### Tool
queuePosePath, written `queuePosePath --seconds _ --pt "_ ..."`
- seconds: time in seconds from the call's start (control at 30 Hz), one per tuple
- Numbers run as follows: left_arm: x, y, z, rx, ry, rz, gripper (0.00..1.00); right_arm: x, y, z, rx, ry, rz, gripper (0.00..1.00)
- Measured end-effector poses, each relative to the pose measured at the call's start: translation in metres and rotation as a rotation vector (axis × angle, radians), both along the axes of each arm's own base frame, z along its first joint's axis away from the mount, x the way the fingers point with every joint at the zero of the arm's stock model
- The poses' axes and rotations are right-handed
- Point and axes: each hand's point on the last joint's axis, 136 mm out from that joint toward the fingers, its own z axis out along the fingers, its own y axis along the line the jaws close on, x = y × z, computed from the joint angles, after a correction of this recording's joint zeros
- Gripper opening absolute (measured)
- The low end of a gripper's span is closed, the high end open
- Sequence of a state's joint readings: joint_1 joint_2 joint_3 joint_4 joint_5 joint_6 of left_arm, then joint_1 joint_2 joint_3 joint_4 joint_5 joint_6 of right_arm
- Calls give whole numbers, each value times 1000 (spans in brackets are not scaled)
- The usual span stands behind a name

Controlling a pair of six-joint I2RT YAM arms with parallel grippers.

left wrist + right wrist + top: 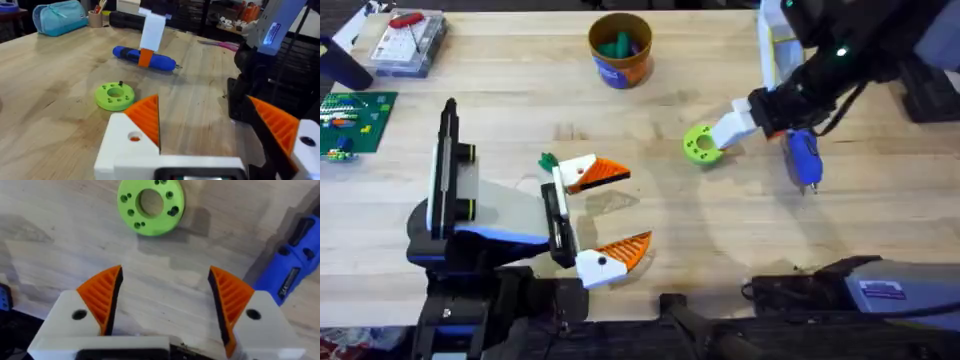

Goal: Pick up the gripper from the table and insert it into the empty holder that is missing its gripper. Then pick up a screw, insert it into the mounting hole, and use the screwdriver to tighten it. Finally, clean up the table by picking up the vegetable and placing it into the bucket.

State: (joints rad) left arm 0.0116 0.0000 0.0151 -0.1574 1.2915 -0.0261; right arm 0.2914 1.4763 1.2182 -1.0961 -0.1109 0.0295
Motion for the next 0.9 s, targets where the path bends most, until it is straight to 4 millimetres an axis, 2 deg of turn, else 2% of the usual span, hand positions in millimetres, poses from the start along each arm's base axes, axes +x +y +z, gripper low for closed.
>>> queuePosePath --seconds 0.1,0.2,0.37,0.7,0.9 --pt "0 0 0 0 0 0 990 6 6 -10 12 -24 -8 997" --pt "0 0 0 0 0 0 990 4 11 -17 19 -49 -9 997" --pt "0 0 0 0 0 0 990 -7 6 -23 -9 -76 -34 997" --pt "0 0 0 0 0 0 990 -10 0 -40 -35 -69 -57 997" --pt "0 0 0 0 0 0 990 -6 2 -46 -40 -64 -58 997"
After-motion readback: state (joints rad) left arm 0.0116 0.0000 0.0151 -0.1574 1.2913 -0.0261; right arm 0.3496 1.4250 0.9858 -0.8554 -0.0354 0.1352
